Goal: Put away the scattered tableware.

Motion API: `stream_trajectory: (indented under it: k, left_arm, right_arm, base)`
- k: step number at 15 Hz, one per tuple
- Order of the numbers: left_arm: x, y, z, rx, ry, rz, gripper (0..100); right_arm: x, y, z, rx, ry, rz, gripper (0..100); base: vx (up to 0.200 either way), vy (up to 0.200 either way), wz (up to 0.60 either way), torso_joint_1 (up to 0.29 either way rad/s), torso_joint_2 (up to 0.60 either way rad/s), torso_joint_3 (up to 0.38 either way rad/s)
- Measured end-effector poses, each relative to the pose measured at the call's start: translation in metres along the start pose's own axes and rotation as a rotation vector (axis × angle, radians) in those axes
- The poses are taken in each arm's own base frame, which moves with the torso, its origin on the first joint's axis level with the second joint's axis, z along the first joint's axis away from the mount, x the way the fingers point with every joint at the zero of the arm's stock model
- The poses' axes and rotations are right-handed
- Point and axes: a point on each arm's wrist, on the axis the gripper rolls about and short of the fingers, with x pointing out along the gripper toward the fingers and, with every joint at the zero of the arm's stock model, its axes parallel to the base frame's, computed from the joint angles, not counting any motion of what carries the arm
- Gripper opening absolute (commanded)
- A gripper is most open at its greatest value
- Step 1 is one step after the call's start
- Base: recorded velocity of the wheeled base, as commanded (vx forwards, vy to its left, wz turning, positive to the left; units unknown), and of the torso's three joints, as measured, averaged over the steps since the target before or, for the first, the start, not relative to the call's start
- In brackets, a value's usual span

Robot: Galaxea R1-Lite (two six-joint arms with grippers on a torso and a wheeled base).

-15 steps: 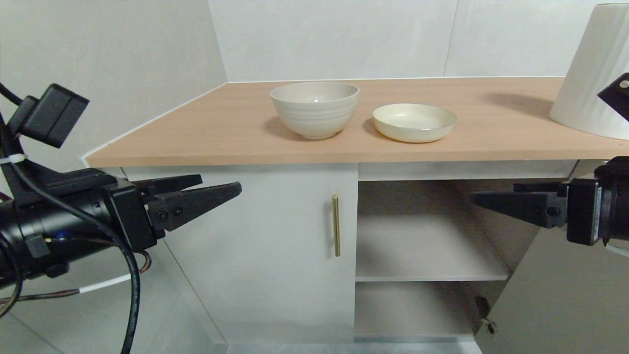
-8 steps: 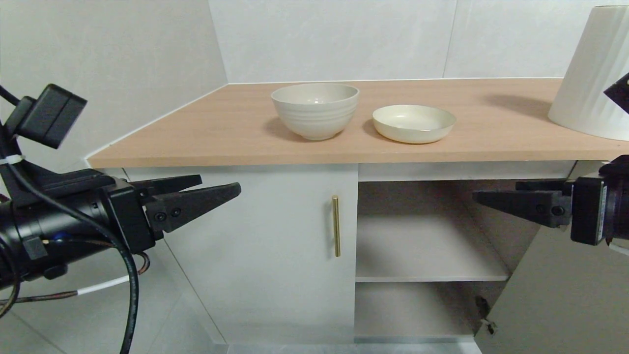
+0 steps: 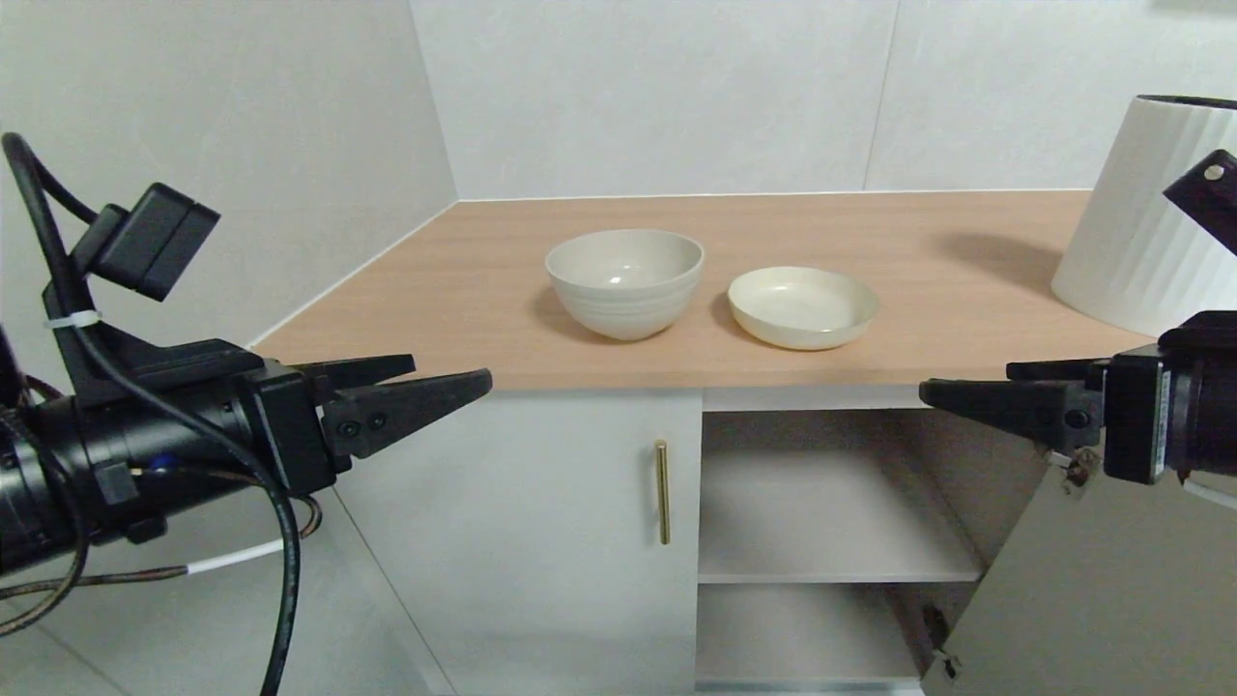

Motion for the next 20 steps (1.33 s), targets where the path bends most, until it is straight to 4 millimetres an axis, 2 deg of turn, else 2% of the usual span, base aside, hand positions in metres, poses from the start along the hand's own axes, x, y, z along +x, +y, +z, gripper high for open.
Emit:
stream_trajectory:
  k: [6,9,11,13,16,18,20]
  left_arm:
    - [0.007,0.003,-0.004,-0.010,0.025,0.006,100]
    - [0.015,-0.002,-0.004,-0.007,0.043,-0.025,100]
    - [0.031,-0.012,-0.005,0.001,0.071,-0.065,100]
    - [0.055,-0.025,-0.005,0.015,0.092,-0.077,100]
    - [0.092,-0.042,-0.008,0.032,0.102,0.007,100]
    - [0.104,-0.041,-0.012,0.024,0.117,0.048,100]
    - [0.108,-0.026,-0.004,0.002,0.093,0.114,100]
  right_arm:
    - [0.004,-0.002,-0.001,0.002,0.010,-0.014,100]
    - [0.008,-0.003,-0.001,-0.006,0.013,-0.015,100]
    - [0.016,-0.004,0.003,-0.020,-0.009,-0.024,100]
    - [0.027,-0.008,0.007,-0.015,-0.024,-0.044,100]
    - [0.047,-0.016,0.013,0.032,-0.008,-0.083,100]
    - [0.062,-0.019,0.015,0.074,0.006,-0.103,100]
    - [0.077,-0.023,0.015,0.084,0.019,-0.161,100]
  base:
    - [0.000,0.000,0.00,0.183,-0.46,-0.299]
    - [0.000,0.000,0.00,0.075,-0.18,-0.111]
    - [0.000,0.000,0.00,0.013,-0.03,-0.021]
    - [0.000,0.000,0.00,0.000,0.00,0.000]
    - [0.000,0.000,0.00,0.000,0.00,0.000]
    - [0.000,0.000,0.00,0.000,0.00,0.000]
    - [0.000,0.000,0.00,0.000,0.00,0.000]
